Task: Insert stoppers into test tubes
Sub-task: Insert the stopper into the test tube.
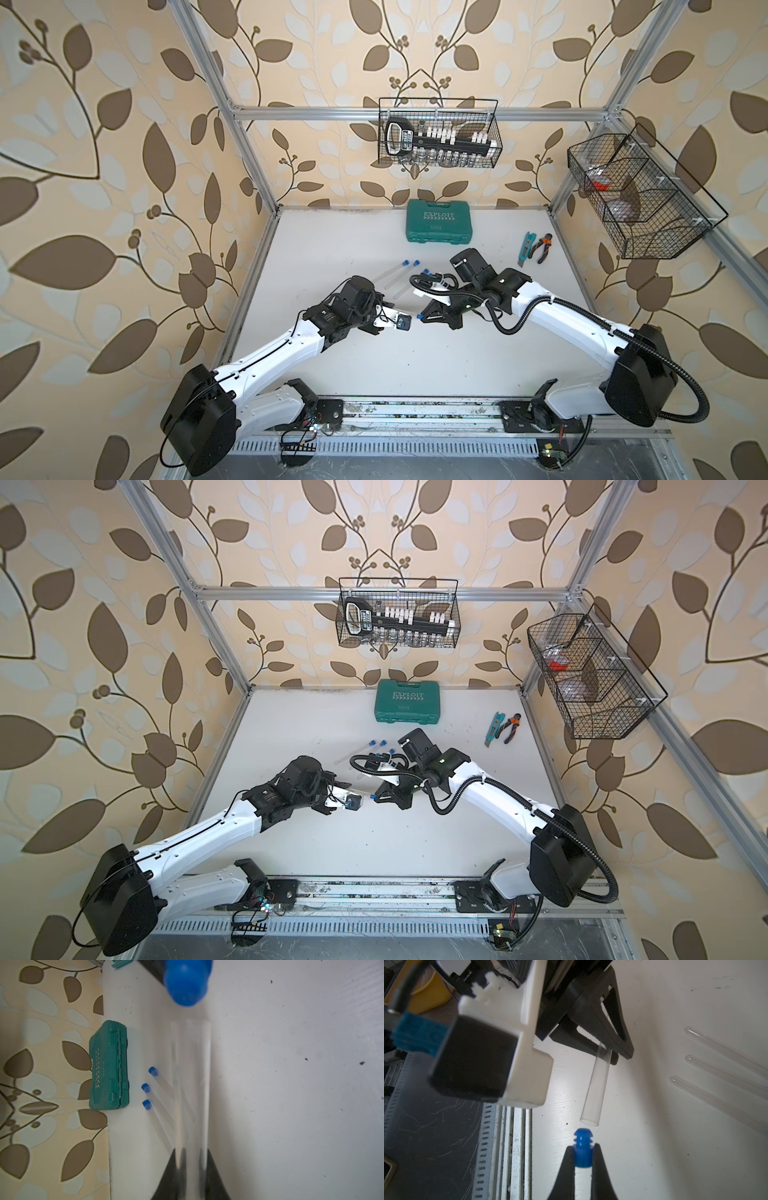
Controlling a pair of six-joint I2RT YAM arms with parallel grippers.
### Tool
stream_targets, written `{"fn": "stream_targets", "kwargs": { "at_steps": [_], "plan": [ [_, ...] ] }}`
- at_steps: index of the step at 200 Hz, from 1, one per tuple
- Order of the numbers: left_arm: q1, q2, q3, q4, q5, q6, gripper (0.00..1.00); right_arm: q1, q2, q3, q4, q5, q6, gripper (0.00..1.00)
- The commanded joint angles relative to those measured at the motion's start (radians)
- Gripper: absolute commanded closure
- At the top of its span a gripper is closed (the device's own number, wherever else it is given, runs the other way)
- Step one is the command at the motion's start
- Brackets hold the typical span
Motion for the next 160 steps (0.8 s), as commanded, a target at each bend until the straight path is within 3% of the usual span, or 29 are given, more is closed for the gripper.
{"fn": "stream_targets", "kwargs": {
  "at_steps": [1,94,160],
  "plan": [
    [-0.011,-0.018,-0.01,0.031,-0.012,0.014,1.0,0.007,0.012,0.022,0.01,-0.024,0.019,0.93],
    [-0.036,-0.043,-0.023,0.048,-0.005,0.009,1.0,0.011,0.052,0.038,0.035,0.0,0.06,0.95],
    [-0.11,-0.022,-0.017,0.057,-0.118,0.109,1.0,0.014,0.098,0.115,0.124,-0.001,0.27,1.0]
  ]
}}
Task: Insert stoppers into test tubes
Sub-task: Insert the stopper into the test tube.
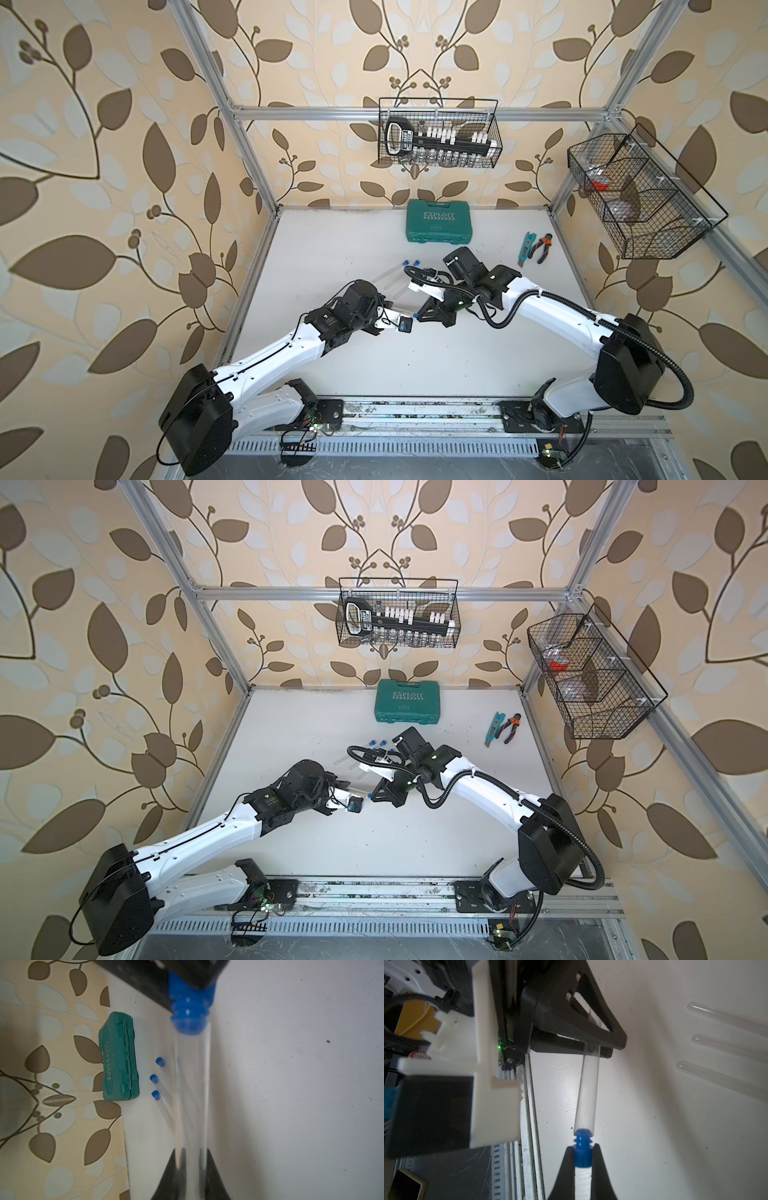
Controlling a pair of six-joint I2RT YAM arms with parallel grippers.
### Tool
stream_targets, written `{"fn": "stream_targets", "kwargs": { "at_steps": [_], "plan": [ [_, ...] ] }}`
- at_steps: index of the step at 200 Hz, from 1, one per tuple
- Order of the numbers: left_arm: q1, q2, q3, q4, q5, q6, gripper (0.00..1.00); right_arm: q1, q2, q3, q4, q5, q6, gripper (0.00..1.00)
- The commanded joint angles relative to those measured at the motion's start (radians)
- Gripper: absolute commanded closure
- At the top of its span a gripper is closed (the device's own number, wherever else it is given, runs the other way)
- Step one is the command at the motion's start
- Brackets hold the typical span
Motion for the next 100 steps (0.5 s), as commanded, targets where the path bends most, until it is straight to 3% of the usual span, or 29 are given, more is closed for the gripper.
{"fn": "stream_targets", "kwargs": {
  "at_steps": [1,100],
  "plan": [
    [-0.052,-0.01,0.004,0.026,0.029,0.08,1.0,0.005,0.018,0.073,0.123,-0.014,0.099,1.0],
    [-0.098,-0.06,-0.009,0.046,0.202,0.074,1.0,0.009,0.072,0.105,0.424,-0.093,0.331,1.0]
  ]
}}
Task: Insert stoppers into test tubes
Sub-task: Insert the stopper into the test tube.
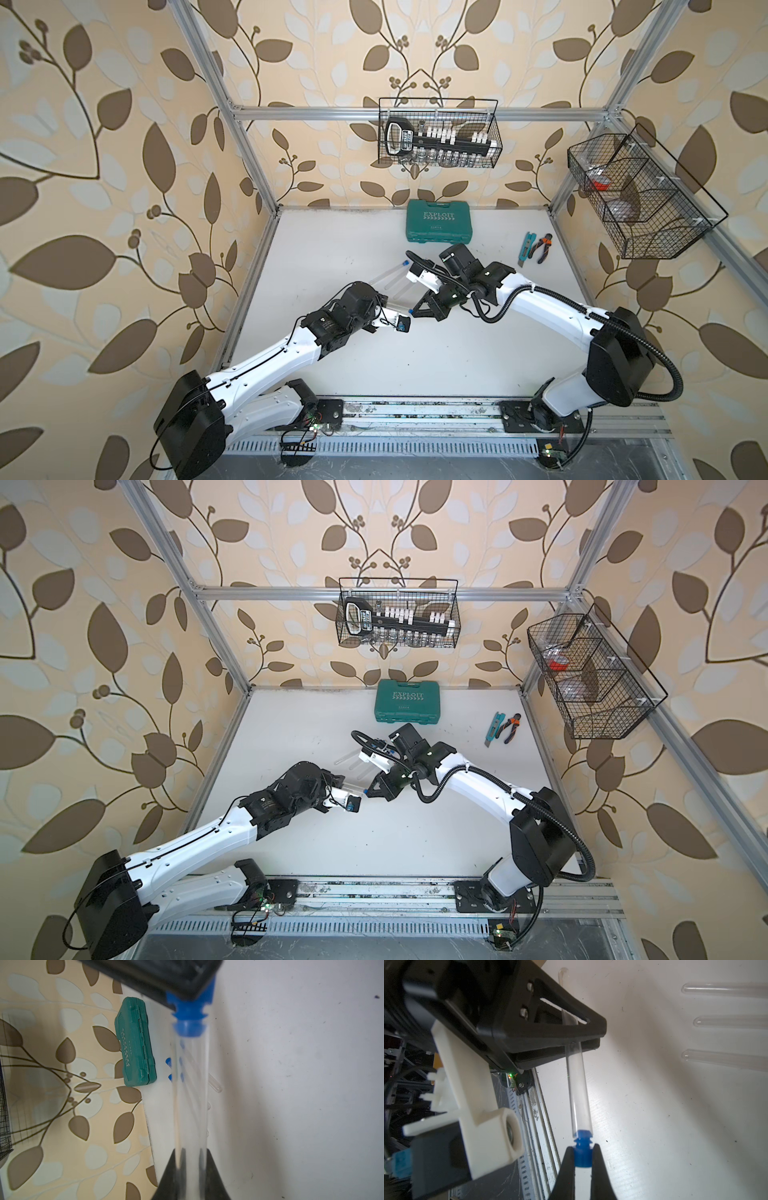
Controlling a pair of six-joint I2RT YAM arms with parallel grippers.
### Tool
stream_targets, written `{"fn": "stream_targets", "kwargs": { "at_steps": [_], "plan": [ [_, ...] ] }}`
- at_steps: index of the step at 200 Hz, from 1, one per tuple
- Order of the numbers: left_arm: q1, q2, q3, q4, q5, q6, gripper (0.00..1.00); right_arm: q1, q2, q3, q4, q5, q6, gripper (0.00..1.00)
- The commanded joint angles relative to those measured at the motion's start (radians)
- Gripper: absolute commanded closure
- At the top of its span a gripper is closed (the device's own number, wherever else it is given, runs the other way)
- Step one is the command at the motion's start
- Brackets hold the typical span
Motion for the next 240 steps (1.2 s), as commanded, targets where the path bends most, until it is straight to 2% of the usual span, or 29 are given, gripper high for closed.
{"fn": "stream_targets", "kwargs": {
  "at_steps": [1,31,81,115,135,146,162,173,182,198,210,225,240],
  "plan": [
    [-0.078,-0.014,0.002,0.032,0.318,0.009,1.0,0.011,0.021,0.073,0.362,-0.049,0.073,1.0],
    [-0.081,-0.023,0.008,0.054,0.389,-0.032,1.0,0.018,0.029,0.072,0.415,-0.036,0.106,1.0],
    [-0.081,-0.076,0.004,0.055,0.582,-0.097,1.0,0.026,0.008,0.062,0.467,-0.006,0.118,1.0],
    [-0.081,-0.086,-0.004,0.039,0.57,-0.078,1.0,0.026,0.0,0.052,0.484,0.006,0.128,0.95],
    [-0.081,-0.084,-0.008,0.046,0.538,-0.082,1.0,0.026,-0.012,0.04,0.488,0.026,0.132,0.85],
    [-0.081,-0.084,-0.013,0.048,0.491,-0.094,1.0,0.024,-0.026,0.034,0.48,0.044,0.132,0.7],
    [-0.08,-0.09,-0.029,0.047,0.419,-0.103,1.0,0.019,-0.071,0.017,0.471,0.067,0.124,0.54],
    [-0.078,-0.099,-0.041,0.046,0.4,-0.126,1.0,0.007,-0.112,0.005,0.461,0.075,0.121,0.35],
    [-0.079,-0.105,-0.048,0.047,0.4,-0.154,1.0,-0.012,-0.154,-0.006,0.454,0.059,0.12,0.32],
    [-0.079,-0.119,-0.066,0.086,0.405,-0.262,1.0,-0.051,-0.224,-0.016,0.425,0.043,0.152,0.31],
    [-0.074,-0.124,-0.077,0.139,0.412,-0.39,1.0,-0.09,-0.271,-0.024,0.396,0.045,0.201,0.31],
    [-0.067,-0.123,-0.09,0.254,0.427,-0.638,1.0,-0.133,-0.324,-0.038,0.349,0.074,0.303,0.33],
    [-0.067,-0.113,-0.117,0.393,0.438,-0.891,1.0,-0.183,-0.353,-0.036,0.257,0.091,0.473,0.38]
  ]
}}
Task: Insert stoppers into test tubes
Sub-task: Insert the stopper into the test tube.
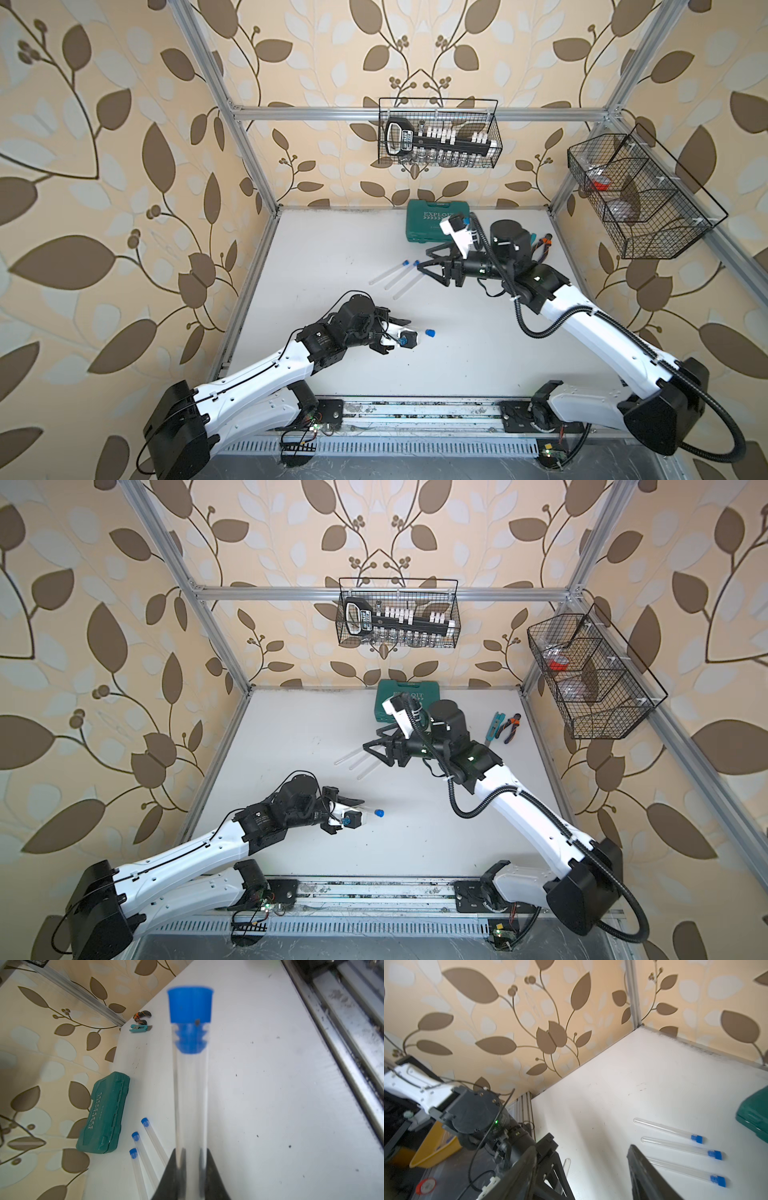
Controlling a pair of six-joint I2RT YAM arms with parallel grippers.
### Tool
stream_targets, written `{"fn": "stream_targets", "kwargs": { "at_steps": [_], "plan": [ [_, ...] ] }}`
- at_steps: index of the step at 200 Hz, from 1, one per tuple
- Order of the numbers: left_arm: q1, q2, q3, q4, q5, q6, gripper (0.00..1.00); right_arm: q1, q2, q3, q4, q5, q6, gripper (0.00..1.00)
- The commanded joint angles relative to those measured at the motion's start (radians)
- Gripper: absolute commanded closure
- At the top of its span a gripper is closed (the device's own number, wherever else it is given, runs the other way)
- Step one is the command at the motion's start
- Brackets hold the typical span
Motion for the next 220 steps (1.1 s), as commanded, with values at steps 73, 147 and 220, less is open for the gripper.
{"fn": "stream_targets", "kwargs": {
  "at_steps": [73,147,220],
  "plan": [
    [0.015,0.116,-0.142,0.795,-0.006,-0.999,1.0,-0.1,-0.049,-0.117,-0.066,-0.375,0.618,0.32],
    [0.015,0.088,-0.14,0.805,0.069,-0.947,1.0,-0.065,-0.031,-0.154,0.08,-0.423,0.787,0.36],
    [0.015,0.07,-0.126,0.761,0.086,-0.873,1.0,-0.051,-0.007,-0.166,0.145,-0.4,0.891,0.42]
  ]
}}
